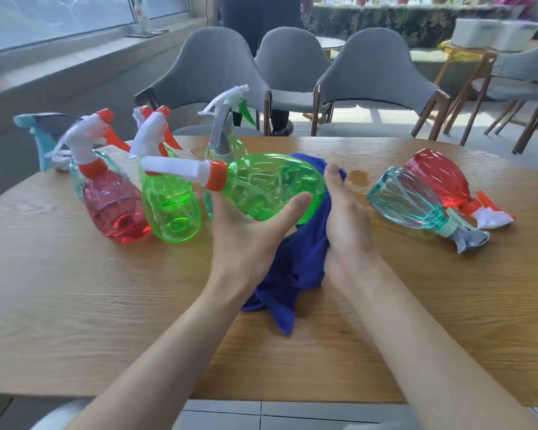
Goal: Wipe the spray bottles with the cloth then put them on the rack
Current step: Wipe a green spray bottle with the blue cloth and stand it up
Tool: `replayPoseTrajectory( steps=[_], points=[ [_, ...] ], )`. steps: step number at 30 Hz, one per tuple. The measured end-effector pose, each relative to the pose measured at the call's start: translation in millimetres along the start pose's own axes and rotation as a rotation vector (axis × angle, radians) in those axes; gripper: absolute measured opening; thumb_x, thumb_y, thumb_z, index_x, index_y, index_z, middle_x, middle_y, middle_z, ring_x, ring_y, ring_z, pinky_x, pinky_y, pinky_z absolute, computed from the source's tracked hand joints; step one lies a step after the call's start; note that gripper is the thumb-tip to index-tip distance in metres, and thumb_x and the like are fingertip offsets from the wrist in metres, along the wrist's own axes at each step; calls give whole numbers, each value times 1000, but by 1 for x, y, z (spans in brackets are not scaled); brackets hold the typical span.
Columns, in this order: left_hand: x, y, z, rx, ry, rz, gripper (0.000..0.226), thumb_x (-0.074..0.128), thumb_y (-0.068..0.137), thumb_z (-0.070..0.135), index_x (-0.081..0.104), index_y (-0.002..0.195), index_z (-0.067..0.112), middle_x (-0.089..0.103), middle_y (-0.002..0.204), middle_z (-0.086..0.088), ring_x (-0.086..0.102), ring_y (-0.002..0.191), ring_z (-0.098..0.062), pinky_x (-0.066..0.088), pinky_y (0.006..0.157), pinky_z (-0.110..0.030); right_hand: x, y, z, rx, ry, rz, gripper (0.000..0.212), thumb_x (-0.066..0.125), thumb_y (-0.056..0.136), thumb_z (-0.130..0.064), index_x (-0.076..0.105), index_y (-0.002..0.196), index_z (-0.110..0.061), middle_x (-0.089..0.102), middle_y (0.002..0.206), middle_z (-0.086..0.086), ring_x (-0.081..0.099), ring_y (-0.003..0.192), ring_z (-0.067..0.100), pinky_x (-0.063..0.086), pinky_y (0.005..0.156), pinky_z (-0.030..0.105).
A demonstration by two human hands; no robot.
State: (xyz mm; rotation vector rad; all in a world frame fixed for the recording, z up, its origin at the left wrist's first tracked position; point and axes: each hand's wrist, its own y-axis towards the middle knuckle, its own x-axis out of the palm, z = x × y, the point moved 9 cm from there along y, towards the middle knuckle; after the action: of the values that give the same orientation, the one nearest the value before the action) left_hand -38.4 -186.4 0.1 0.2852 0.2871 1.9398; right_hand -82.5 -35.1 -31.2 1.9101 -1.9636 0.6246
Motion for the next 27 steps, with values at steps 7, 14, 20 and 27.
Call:
replayPoseTrajectory(
  steps=[7, 14, 20, 27],
  points=[
    [-15, 9, 10, 63, -23, 119, 79, 98, 78, 30, 56, 141, 8, 75, 127, -1, 72, 120, -16, 54, 110, -43, 8, -8, -10, -101, -78, -85, 18, 65, 105, -27, 79, 103, -16, 81, 107, 5, 76, 99, 19, 61, 92, 37],
    [-7, 1, 13, 48, -52, 105, 66, 97, 79, 22, 61, 132, 7, 76, 117, 7, 72, 109, 4, 54, 101, -19, 0, -1, -7, -77, 50, -56, 31, 71, 103, -32, 80, 113, -5, 74, 118, 16, 65, 107, 32, 49, 97, 47],
    [-9, 3, 13, 66, -21, 132, 73, 97, 79, 21, 56, 139, 11, 74, 126, 3, 71, 118, -7, 52, 111, -33, 1, -1, 0, -1, -75, -73, 39, 67, 103, -43, 81, 108, -7, 76, 122, 19, 74, 110, 35, 56, 102, 52],
    [-10, 4, 7, 61, 7, 124, 76, 98, 78, 26, 55, 139, 13, 73, 127, 6, 69, 121, -6, 49, 114, -31, -5, -4, -12, -45, -26, -40, 27, 68, 102, -32, 85, 89, -16, 79, 106, 13, 73, 97, 27, 58, 93, 43]
  ],
)
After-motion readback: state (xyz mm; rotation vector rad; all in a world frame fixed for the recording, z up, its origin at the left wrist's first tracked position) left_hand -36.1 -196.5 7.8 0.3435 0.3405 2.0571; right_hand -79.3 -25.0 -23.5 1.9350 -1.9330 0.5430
